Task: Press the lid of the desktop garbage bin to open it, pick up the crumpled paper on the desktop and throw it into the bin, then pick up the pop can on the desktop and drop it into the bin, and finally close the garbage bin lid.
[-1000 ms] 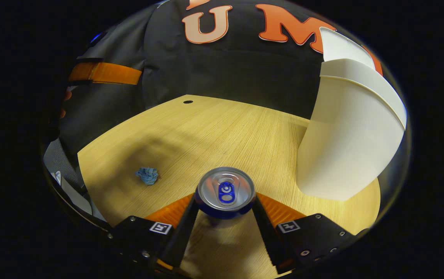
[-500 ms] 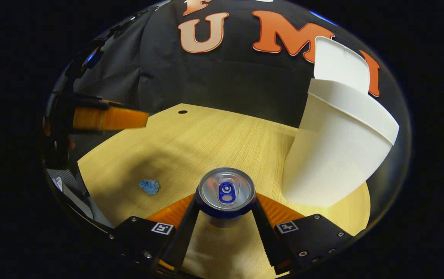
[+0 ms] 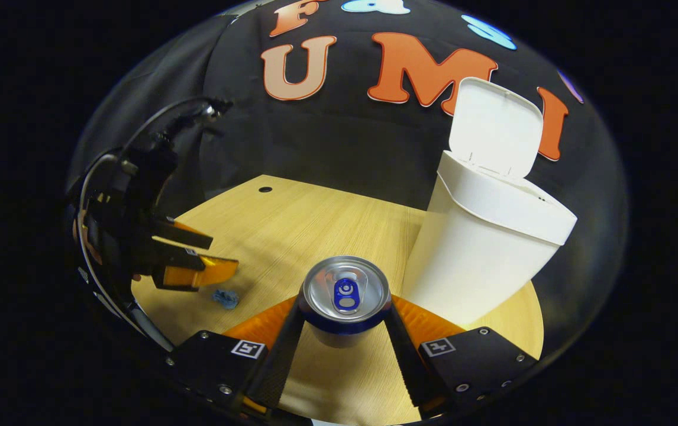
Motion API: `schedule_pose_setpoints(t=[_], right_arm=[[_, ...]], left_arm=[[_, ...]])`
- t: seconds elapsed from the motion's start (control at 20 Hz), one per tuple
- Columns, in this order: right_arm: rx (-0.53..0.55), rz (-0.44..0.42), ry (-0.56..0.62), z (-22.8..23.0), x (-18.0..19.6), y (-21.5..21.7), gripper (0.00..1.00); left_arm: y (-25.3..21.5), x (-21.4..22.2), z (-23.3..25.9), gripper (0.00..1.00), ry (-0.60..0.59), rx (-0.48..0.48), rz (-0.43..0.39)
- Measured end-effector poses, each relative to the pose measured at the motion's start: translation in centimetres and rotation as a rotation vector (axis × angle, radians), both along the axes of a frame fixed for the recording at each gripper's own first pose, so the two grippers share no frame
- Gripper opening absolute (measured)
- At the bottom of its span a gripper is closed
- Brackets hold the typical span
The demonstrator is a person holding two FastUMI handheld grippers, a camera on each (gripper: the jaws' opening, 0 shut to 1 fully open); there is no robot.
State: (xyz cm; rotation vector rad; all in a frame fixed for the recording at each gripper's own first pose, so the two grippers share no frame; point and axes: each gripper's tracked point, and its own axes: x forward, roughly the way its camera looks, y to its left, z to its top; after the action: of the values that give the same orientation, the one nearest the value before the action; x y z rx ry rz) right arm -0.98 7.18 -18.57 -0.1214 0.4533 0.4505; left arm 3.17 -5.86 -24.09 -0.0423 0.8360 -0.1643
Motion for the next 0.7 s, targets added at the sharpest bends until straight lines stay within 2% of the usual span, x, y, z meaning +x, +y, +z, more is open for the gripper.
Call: schedule_pose_setpoints(t=[0.2,0.4,0.45,0.65,0.7], right_arm=[[-0.01,-0.03,0.014,-0.3,-0.3,-0.7,0.81],[-0.008,-0.065,0.022,-0.6,-1.2,-2.0,0.81],[-0.007,-0.071,0.026,-0.7,-1.6,-2.4,0.81],[-0.009,-0.104,0.042,-1.4,-2.2,-3.7,0.81],[-0.006,-0.111,0.046,-1.6,-2.3,-3.9,0.81]], left_arm=[[-1.5,-1.1,-5.2,1.0,0.187,-0.051,-0.001],[-1.0,0.1,-8.2,0.97,0.243,-0.014,-0.011],[-0.8,0.8,-8.7,0.82,0.25,-0.004,-0.01],[-0.3,4.6,-9.8,0.55,0.258,0.004,-0.007],[-0.2,6.0,-9.8,0.43,0.251,0.006,-0.014]])
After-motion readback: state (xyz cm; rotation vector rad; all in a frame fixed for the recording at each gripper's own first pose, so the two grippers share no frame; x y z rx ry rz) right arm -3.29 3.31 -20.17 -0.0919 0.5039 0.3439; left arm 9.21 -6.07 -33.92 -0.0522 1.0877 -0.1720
